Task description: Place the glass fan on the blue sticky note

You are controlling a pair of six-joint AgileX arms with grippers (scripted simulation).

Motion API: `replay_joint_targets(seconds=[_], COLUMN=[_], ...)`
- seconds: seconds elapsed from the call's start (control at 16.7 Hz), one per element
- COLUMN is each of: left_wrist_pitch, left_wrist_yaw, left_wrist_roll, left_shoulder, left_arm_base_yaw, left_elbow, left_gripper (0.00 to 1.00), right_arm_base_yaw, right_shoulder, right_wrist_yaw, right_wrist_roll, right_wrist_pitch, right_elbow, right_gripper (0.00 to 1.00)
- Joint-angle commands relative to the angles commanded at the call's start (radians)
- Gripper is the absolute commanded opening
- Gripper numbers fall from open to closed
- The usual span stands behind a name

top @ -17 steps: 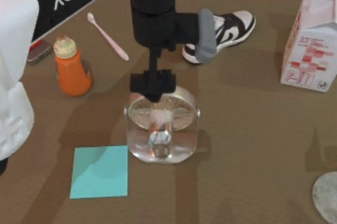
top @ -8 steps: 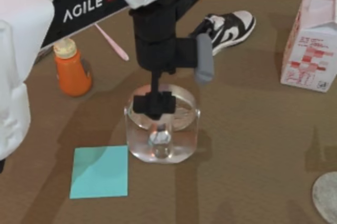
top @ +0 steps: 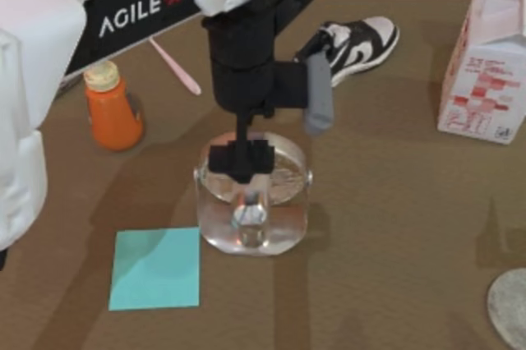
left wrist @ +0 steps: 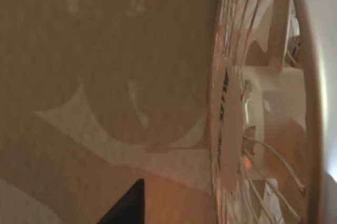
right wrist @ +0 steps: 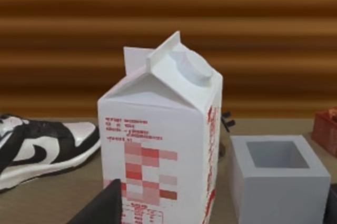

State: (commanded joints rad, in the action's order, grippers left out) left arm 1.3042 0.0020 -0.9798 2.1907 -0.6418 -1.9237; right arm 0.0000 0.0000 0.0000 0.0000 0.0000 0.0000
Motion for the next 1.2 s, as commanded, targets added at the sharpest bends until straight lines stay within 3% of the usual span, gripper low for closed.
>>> replay_joint_targets(seconds=[0.54, 1.2], left_wrist_pitch=[0.000, 0.017], left_wrist_yaw=[0.000, -0.001], left_wrist_roll=[0.000, -0.002], left_shoulder=[0.000, -0.001], left_arm_base_yaw=[0.000, 0.001], left_elbow=[0.000, -0.017], left_gripper=[0.02, 0.00], right_arm_base_yaw=[0.000, 0.000], right_shoulder=[0.000, 0.000], right_wrist_yaw=[0.000, 0.000], right_wrist_roll=[0.000, 0.000], right_wrist_pitch=[0.000, 0.000], right_elbow=[0.000, 0.000], right_gripper=[1.00, 1.00])
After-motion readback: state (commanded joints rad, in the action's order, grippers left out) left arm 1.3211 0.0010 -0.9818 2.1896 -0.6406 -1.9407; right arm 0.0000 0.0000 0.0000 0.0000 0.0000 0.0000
